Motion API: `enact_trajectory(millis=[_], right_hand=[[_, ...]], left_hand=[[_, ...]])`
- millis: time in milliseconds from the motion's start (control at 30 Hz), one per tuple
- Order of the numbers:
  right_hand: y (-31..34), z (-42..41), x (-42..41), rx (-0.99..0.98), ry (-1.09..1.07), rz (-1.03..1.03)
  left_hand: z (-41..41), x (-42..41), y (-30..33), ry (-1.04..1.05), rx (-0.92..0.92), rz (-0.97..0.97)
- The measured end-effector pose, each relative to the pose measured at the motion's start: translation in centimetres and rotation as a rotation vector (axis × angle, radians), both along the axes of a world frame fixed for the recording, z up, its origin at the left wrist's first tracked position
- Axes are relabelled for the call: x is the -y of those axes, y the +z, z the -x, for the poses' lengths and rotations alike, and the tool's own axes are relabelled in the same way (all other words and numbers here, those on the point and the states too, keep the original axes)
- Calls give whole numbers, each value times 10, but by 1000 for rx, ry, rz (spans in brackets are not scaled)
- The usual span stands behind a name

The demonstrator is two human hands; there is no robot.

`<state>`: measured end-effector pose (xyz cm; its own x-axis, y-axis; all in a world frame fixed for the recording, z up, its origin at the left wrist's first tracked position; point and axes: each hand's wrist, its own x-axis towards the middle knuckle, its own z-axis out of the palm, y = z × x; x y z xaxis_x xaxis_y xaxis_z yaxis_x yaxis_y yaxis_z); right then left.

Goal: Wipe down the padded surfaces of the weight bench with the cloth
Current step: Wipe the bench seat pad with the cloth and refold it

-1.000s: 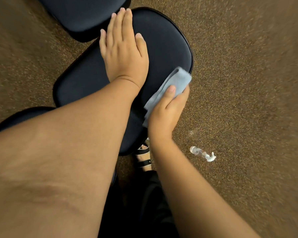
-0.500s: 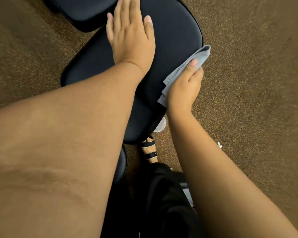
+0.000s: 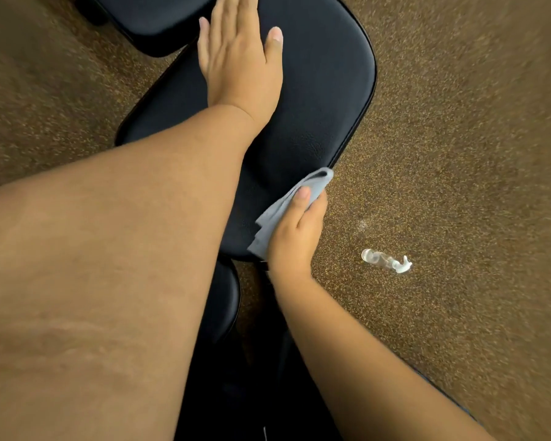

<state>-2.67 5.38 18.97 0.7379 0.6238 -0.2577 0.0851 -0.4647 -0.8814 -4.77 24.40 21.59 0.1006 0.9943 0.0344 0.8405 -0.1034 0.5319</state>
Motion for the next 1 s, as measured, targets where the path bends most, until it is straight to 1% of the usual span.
enact_trajectory(millis=[133,233,267,333,400,467,533,600,633,733,800,867,900,1000], right_hand=[[6,-29,-39,80,-88,-9],[3,-20,-35,99,-110,-7],[3,-11,-27,108,-104,-3],[0,14,-2,71,-96,5],[0,39,22,-24,-87,40],[-2,55,39,-110,-68,50],[-5,59,42,-114,-56,32],[-5,52,35,-64,-58,24],[-4,46,29,-27,-65,21],[-2,17,3,102,-69,-1],[1,-7,-20,158,-49,-17],[5,-28,-41,237,-15,-47],[8,-35,-48,297,14,-30],[18,-32,-46,477,168,129]], left_hand=[[3,0,0,-12,-22,-10],[2,-1,4,-16,-17,-2],[3,-3,6,-27,10,4],[11,-4,11,-21,164,-5],[33,3,12,71,332,-122],[63,23,6,201,363,-209],[91,56,-5,296,334,-150],[113,95,-18,370,289,-56],[121,113,-22,401,298,-9],[133,157,-26,518,437,157],[134,171,-23,592,525,283],[135,175,-21,643,599,368],[135,174,-22,669,629,386],[139,170,-23,728,697,412]])
